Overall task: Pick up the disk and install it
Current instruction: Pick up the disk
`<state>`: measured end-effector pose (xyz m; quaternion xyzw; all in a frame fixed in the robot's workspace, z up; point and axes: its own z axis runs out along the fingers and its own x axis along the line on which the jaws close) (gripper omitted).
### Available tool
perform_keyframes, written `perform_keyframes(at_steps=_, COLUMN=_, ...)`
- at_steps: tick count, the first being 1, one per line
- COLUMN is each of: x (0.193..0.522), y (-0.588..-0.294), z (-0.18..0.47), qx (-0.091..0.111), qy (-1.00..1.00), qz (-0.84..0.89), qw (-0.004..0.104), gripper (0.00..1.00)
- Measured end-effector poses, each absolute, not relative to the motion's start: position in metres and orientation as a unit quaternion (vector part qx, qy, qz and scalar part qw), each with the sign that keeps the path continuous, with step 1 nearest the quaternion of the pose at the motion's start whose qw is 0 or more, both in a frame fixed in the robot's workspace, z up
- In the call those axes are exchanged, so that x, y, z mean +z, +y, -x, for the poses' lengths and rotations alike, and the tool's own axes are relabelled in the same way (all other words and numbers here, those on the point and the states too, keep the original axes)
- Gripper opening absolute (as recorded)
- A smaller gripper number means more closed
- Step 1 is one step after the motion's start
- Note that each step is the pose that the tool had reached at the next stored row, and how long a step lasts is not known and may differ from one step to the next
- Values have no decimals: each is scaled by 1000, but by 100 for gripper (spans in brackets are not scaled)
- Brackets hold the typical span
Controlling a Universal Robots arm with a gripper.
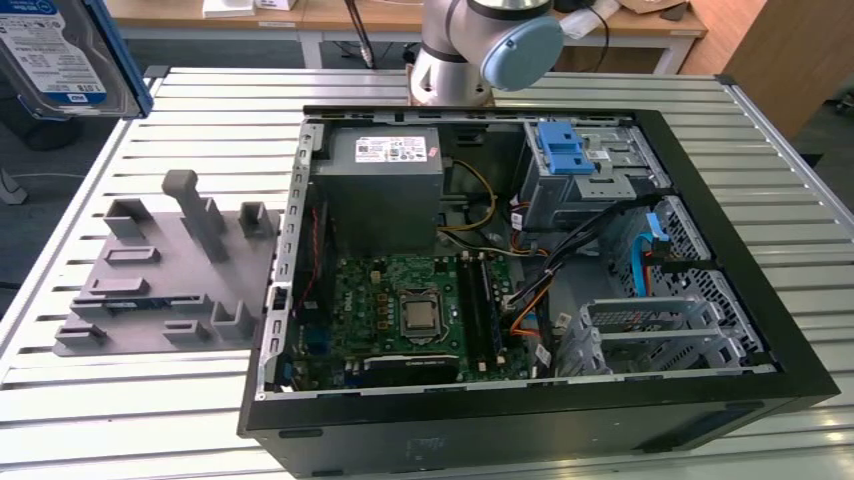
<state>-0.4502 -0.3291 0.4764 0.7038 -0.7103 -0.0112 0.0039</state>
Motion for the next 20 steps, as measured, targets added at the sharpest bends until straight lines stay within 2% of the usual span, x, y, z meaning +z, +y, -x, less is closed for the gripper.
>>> perform_keyframes(at_steps=20, x=477, y=-329, z=450, qx=-11, qy=-710, qz=-704, qw=4, gripper=36)
